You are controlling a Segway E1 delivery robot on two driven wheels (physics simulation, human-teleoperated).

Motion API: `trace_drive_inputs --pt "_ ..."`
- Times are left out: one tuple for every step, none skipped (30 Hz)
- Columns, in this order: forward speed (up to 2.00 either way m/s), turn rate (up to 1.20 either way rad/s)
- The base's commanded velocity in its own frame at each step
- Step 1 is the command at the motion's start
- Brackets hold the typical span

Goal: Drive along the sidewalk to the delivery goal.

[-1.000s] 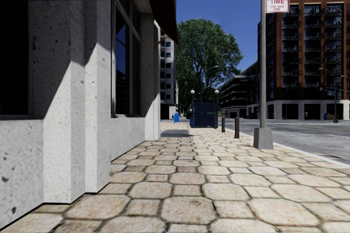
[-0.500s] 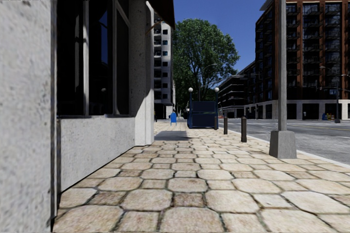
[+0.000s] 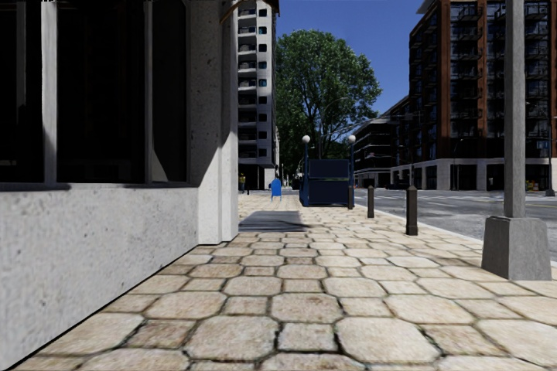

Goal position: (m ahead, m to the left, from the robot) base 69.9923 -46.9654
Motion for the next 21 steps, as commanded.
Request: trace_drive_inputs --pt "2.0 -0.01" --pt "2.0 0.0" --pt "2.0 0.0" --pt "2.0 0.0" --pt "2.0 0.0" --pt "2.0 0.0" --pt "2.0 0.0" --pt "2.0 0.0" --pt "2.0 0.0" --pt "2.0 0.0" --pt "2.0 0.0" --pt "2.0 0.0" --pt "2.0 0.0" --pt "2.0 0.0" --pt "2.0 0.0" --pt "2.0 0.0" --pt "2.0 0.0" --pt "2.0 0.0" --pt "2.0 0.0" --pt "2.0 0.0" --pt "2.0 0.0"
